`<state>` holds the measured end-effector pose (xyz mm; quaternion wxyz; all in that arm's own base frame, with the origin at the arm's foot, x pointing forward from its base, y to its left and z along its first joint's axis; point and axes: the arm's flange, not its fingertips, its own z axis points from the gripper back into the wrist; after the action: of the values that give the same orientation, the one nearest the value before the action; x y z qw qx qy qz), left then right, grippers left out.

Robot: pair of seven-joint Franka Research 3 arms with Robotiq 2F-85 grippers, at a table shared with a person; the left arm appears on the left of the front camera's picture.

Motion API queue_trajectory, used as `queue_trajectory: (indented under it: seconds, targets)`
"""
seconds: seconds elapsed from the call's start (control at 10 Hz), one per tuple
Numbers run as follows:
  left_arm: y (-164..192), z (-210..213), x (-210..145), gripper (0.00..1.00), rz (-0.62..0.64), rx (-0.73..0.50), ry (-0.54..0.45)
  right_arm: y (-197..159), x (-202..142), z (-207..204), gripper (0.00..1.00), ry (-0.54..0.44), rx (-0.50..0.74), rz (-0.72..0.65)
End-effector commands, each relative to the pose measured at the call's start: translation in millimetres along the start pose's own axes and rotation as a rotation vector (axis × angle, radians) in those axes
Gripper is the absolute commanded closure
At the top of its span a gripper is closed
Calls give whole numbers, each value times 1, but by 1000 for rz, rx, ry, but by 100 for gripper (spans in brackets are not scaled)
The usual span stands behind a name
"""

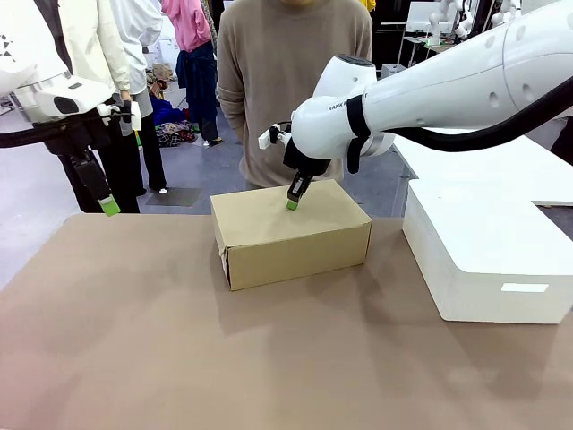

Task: Pack the shoes into the box.
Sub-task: Press down on the lid of the Shoes Box.

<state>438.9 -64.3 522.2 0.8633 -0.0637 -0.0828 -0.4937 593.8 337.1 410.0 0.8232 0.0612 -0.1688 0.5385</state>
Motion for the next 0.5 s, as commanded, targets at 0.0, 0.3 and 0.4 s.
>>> queue_trajectory:
  seconds: [0.0,0.3,0.4]
  targets:
    - [-1,-1,0,0,7,-1,-15,0,7,19,100,-26,-21,-22]
    - [-1,-1,0,0,7,-1,-15,7,16,70,100,-67,-16,-2]
    - [-1,-1,0,0,7,-1,-15,11,16,83,100,-64,-9,11]
